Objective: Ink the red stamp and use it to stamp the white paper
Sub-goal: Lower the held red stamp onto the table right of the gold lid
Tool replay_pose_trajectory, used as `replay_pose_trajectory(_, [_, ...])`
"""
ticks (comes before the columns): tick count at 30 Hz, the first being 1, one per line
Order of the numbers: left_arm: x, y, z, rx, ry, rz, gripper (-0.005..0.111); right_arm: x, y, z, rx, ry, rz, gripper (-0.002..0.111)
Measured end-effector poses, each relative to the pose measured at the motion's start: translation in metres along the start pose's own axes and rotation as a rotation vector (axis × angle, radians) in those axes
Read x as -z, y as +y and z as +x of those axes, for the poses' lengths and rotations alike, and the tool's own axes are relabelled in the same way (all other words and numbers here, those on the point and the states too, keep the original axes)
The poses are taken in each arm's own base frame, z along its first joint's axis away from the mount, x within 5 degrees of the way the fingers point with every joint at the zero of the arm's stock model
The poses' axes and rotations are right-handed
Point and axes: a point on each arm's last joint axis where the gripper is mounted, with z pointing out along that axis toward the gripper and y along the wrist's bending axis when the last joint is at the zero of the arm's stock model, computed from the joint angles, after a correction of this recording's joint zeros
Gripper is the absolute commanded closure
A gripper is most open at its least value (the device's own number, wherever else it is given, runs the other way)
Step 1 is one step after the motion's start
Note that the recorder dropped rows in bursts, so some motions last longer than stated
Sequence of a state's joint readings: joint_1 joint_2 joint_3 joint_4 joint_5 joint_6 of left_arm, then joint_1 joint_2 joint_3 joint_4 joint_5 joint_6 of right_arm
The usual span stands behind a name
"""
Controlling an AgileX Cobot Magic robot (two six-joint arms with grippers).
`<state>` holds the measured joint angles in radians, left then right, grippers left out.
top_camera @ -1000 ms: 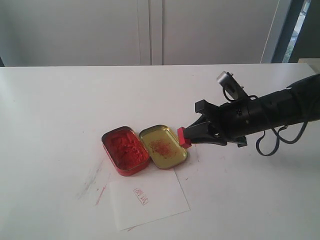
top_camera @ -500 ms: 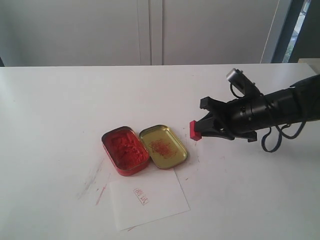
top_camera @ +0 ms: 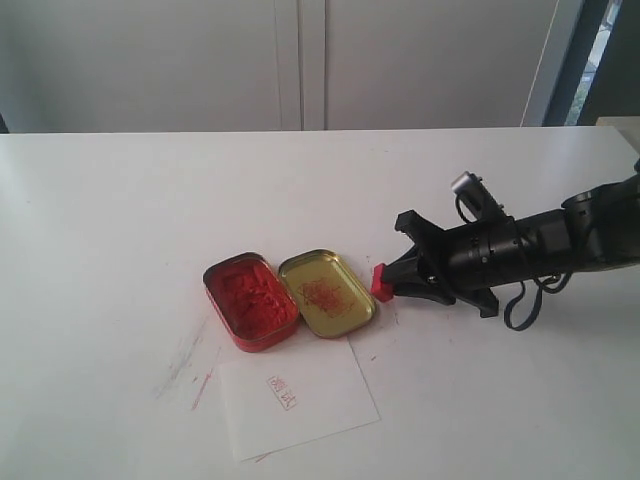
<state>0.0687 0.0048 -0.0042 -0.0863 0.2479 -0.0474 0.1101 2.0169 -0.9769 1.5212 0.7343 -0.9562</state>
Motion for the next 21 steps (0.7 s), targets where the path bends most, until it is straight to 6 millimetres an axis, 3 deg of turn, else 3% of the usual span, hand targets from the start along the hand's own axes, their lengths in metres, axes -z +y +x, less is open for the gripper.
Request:
replay_pose_trajectory(6, [0.0,0.0,0.0,0.0,0.0,0.0,0.107,-0.0001,-0.002,-0.0015,-0.004,-0.017,0.02,0.108])
replay_pose_trajectory(15, [0.0,0.0,0.0,0.0,0.0,0.0,0.107,-0.0001,-0.0036,-0.0026,-0.016,-0.029,0.037,0.083])
replay_pose_trajectory(21, [0.0,0.0,0.0,0.0,0.0,0.0,0.107,0.0,-0.0053,-0.0036,-0.049,-0.041,0.055,0.077])
